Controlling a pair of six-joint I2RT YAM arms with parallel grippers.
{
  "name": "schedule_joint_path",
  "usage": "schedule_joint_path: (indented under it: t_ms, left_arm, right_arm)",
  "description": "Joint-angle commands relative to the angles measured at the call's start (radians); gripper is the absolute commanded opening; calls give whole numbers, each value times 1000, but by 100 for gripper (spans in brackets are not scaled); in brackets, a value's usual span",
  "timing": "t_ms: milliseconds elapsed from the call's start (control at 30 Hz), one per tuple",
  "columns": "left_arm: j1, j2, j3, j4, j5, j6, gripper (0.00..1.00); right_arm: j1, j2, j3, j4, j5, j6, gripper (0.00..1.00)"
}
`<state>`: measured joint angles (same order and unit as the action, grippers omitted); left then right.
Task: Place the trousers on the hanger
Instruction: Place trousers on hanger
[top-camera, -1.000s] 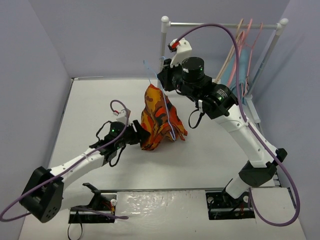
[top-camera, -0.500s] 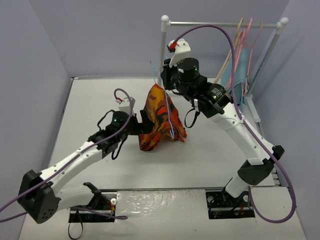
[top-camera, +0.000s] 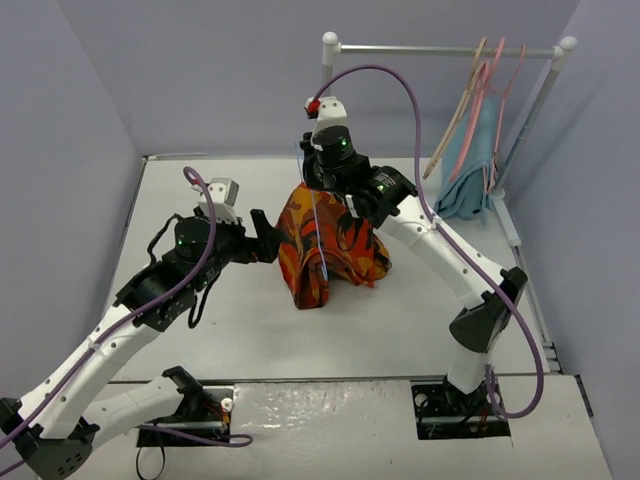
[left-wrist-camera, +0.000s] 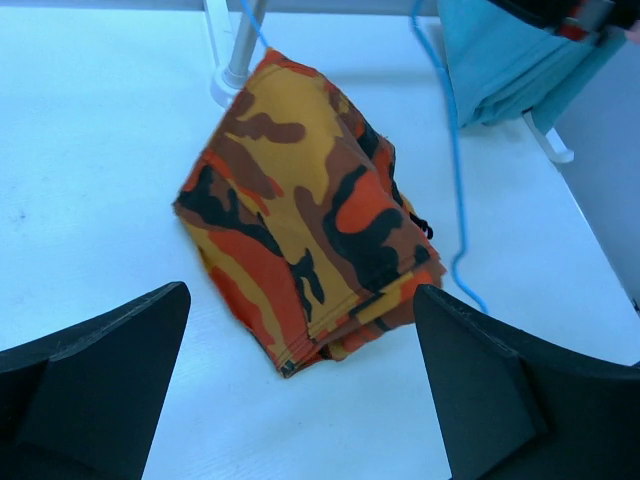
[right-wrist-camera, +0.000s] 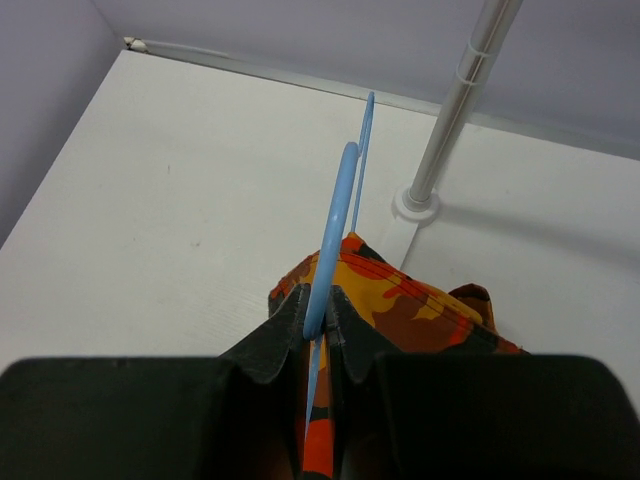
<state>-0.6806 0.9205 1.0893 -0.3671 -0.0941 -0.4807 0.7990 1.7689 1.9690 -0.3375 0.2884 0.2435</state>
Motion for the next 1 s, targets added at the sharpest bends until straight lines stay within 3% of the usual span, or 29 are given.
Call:
schedule_joint_path:
  t_ms: [0, 400, 967]
  left_arm:
    - [-61, 37, 43, 45, -32, 14, 93]
    - [-203, 154, 9, 202, -225, -4, 91]
    - [-211, 297, 146, 162, -324, 26, 68]
  right_arm:
    - [2, 26, 50, 127, 53, 68, 0]
    - [38, 104, 87, 130, 49, 144, 0]
    - [49, -13, 113, 130, 65, 127, 0]
